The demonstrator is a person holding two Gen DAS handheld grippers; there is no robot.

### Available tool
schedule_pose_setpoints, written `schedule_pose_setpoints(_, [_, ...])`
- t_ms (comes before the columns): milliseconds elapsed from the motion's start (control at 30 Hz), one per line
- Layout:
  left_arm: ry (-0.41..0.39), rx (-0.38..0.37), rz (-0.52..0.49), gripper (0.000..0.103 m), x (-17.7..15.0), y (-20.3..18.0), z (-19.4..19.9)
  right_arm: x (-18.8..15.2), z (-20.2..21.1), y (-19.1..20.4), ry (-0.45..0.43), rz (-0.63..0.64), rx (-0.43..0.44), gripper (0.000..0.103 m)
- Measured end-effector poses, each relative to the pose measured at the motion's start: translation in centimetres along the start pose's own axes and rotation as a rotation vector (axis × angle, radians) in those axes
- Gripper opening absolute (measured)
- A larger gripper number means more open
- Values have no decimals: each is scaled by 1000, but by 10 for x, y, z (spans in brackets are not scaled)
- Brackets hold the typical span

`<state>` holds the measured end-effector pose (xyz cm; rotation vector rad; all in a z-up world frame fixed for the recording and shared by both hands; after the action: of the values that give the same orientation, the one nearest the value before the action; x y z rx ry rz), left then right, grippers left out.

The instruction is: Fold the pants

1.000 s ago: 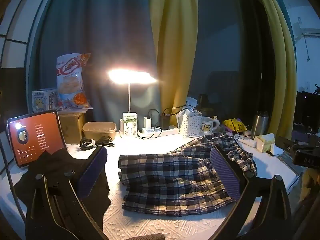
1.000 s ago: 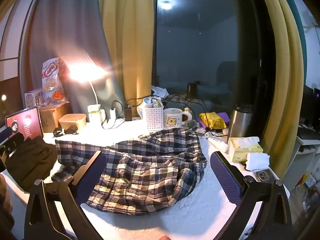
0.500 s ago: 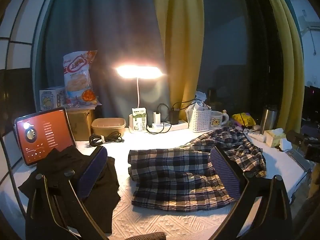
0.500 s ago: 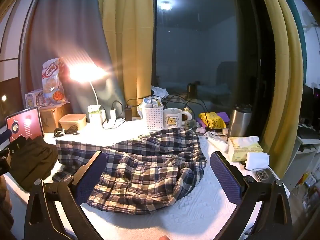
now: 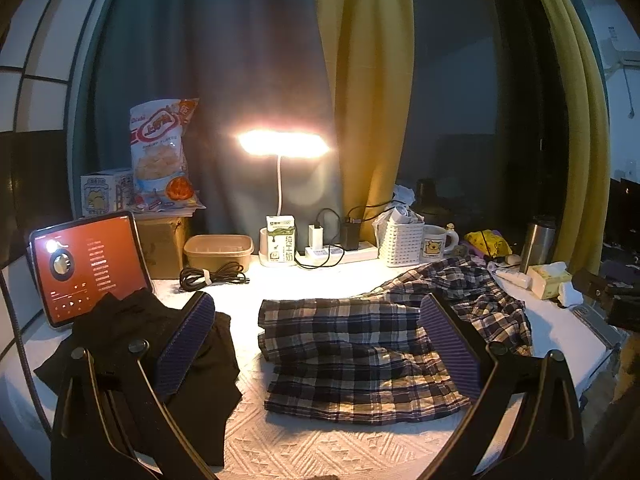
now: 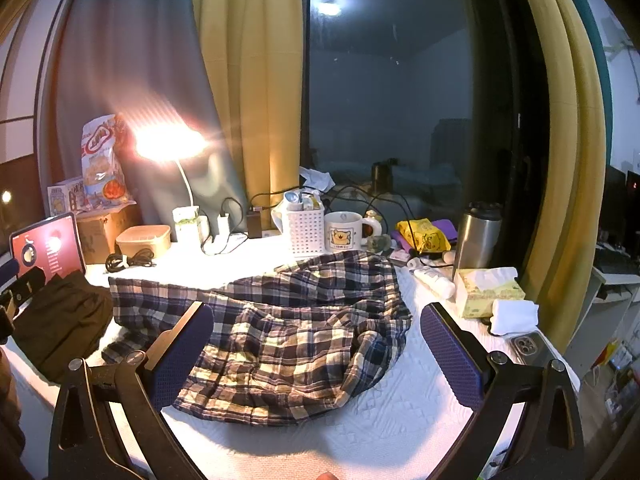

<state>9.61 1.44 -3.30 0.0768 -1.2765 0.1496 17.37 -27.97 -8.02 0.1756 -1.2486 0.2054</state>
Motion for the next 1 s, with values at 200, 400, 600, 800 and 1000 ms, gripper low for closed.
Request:
schedule_pose_setpoints(200, [6,-8,-8,102,-2,-3,0,1,0,1,1,-1,0,103])
schedule_pose_setpoints(400, [0,-10,-8,102,0,-2,2,0,1,0,1,-2,0,103])
schedule_pose_setpoints(600, [-5,-16,-5,102,1,-2,3,1,1,0,2,-3,0,103])
schedule_pose_setpoints(800, [-12,-20,3,102,4,-2,3,0,0,4,6,7,6,103])
schedule_pose_setpoints(1000, [-18,-21,-3,102,5,-3,6,2,2,7,3,7,11,103])
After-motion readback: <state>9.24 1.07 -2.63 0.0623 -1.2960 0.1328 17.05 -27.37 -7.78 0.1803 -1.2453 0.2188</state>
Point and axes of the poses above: each gripper's, at about its wrist camera, not at the fingertips, and z roughly against the way its jaws point, y to its left, x to its top, the point moved 10 cm from there along -z, roughly the way its jaws point, and after that the axes turned 4 degrees about x, right-handed, at the moved point
